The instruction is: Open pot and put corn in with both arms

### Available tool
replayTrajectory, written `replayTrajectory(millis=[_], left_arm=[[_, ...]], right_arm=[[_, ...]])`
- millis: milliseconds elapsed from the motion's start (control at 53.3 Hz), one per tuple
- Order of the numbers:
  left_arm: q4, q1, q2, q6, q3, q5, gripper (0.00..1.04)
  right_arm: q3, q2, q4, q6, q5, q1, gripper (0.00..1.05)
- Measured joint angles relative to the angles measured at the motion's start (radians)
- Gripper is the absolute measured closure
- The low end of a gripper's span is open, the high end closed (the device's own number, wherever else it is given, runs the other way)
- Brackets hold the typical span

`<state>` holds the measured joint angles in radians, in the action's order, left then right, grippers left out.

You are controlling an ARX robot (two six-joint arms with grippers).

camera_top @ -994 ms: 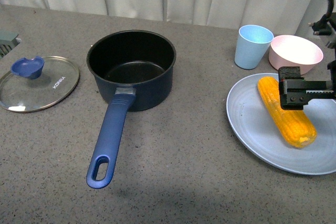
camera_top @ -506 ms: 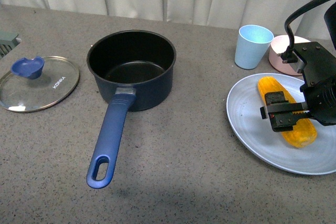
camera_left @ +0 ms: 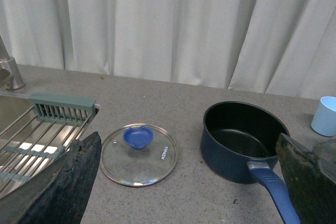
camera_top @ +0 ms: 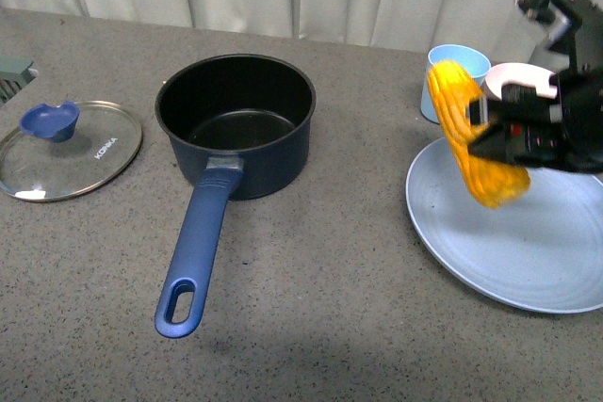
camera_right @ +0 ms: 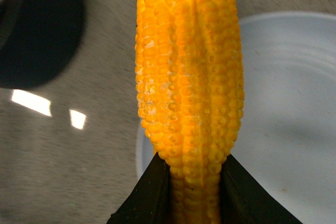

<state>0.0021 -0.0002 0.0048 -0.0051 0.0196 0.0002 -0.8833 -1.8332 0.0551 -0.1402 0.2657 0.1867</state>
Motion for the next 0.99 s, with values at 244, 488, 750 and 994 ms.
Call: replayTrajectory(millis=[244,488,750,994], left_arm=[[0.000,0.000,0.000,0.000,0.000,0.000,0.06],[0.000,0.000,0.000,0.000,0.000,0.000,0.06],[0.000,0.000,0.000,0.000,0.000,0.000,0.06],[0.000,0.000,0.000,0.000,0.000,0.000,0.06]], right_arm=[[-0.188,-0.055,0.006,-0.232,0.121,0.178,0.91],[-0.444,-0.242,-0.051,-0.317,0.050,0.328,0.92],[-0.578,-0.354,-0.090,-0.354,0.020,0.346,0.92],[-0.613,-0.379,-0.109,-0.344,0.016,0.347,0.64]])
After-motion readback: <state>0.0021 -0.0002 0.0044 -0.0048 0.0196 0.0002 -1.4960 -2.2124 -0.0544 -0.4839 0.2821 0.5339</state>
